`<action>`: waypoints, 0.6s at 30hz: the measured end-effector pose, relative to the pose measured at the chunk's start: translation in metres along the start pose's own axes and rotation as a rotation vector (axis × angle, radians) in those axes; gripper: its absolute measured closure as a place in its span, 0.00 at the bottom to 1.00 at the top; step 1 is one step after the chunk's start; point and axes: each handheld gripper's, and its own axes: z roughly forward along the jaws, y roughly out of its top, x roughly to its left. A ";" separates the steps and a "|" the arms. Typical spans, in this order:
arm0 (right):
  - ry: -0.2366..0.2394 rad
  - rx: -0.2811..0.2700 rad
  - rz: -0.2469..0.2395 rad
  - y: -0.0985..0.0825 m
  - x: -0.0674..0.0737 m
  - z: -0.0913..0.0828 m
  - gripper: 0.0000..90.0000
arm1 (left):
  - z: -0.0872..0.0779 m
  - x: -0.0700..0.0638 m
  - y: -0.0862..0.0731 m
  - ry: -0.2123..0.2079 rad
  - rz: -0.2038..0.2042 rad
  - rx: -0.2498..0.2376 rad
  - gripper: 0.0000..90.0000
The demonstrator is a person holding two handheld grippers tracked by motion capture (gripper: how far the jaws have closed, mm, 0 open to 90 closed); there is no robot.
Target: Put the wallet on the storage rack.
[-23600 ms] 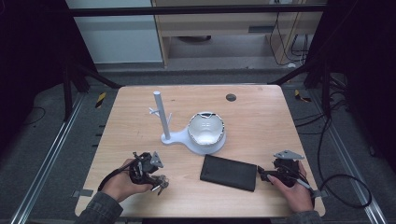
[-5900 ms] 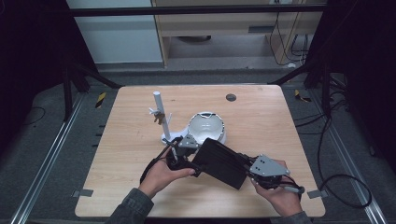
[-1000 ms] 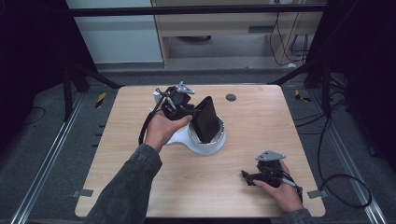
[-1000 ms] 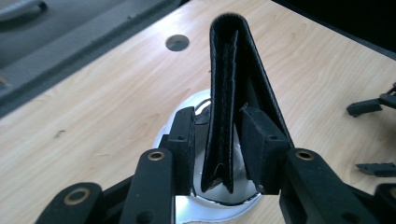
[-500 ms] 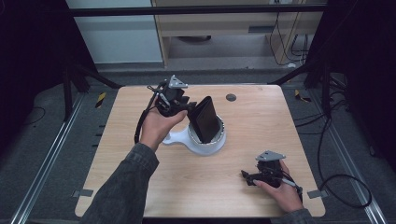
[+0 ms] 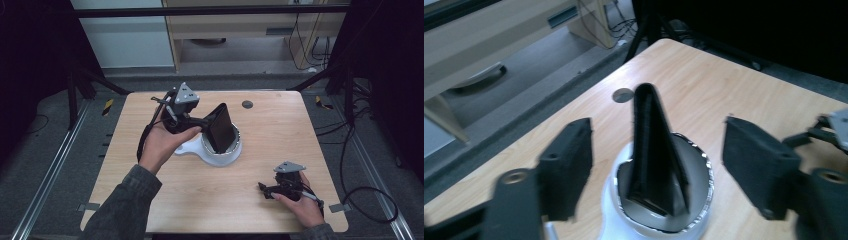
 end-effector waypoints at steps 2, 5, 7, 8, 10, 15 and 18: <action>0.003 0.000 0.001 0.000 0.000 0.000 0.03 | -0.003 -0.006 -0.002 -0.013 0.005 -0.007 0.21; 0.002 0.000 0.002 0.000 0.000 0.000 0.03 | -0.005 -0.013 -0.004 -0.019 0.017 -0.003 0.12; 0.002 0.000 0.001 0.000 0.000 0.000 0.03 | -0.007 -0.018 -0.007 -0.027 0.022 -0.008 0.10; 0.002 0.000 0.001 0.000 0.000 0.000 0.03 | -0.008 -0.020 -0.009 -0.031 0.024 -0.008 0.09; 0.001 0.000 0.000 0.000 0.000 0.000 0.03 | -0.010 -0.023 -0.018 -0.044 0.022 -0.010 0.09; 0.002 0.000 0.002 0.000 0.000 0.000 0.03 | -0.014 -0.027 -0.033 -0.055 0.013 -0.018 0.06; -0.002 -0.001 0.002 0.000 0.000 0.000 0.03 | -0.019 -0.030 -0.048 -0.061 0.011 -0.026 0.06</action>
